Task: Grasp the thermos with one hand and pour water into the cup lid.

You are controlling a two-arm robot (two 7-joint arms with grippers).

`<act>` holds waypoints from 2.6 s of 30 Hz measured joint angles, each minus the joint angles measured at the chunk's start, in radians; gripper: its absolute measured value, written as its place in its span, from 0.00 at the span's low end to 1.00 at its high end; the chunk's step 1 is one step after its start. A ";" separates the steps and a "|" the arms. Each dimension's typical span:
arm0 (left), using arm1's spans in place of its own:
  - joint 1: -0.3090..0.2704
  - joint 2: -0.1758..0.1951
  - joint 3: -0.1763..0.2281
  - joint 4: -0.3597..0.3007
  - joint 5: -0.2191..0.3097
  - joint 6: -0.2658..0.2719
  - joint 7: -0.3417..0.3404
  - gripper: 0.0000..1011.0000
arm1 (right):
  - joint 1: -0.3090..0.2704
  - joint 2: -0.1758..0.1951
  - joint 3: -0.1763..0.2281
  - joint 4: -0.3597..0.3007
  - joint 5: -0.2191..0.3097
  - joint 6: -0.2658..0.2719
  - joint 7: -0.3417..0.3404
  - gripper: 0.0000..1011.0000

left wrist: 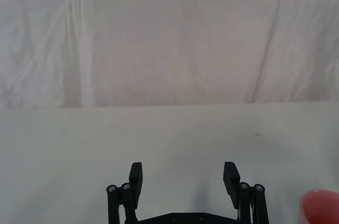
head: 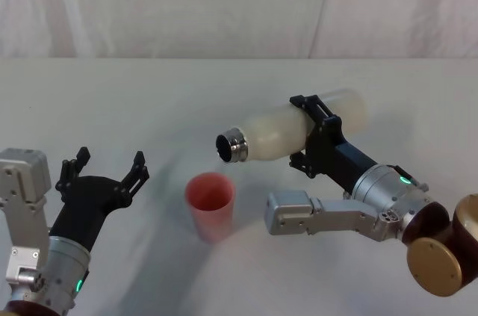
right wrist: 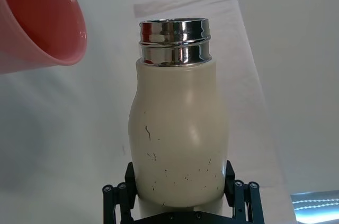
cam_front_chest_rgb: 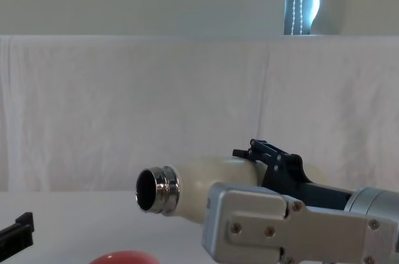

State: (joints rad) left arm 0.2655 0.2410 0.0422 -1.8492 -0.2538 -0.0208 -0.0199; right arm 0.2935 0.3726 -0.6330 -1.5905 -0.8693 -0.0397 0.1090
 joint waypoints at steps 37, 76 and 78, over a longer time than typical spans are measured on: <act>0.000 0.000 0.000 0.000 0.000 0.000 0.000 0.99 | 0.046 0.034 -0.064 0.012 -0.073 -0.002 0.007 0.95; 0.000 0.000 0.000 0.000 0.000 0.000 0.000 0.99 | 0.070 0.058 -0.074 -0.015 -0.096 0.004 0.009 0.95; 0.000 0.000 0.000 0.000 0.000 0.000 0.000 0.99 | 0.070 0.059 -0.073 -0.018 -0.097 0.005 0.009 0.95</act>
State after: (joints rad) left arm 0.2655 0.2410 0.0421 -1.8492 -0.2538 -0.0208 -0.0199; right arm 0.3631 0.4316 -0.7058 -1.6081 -0.9661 -0.0349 0.1178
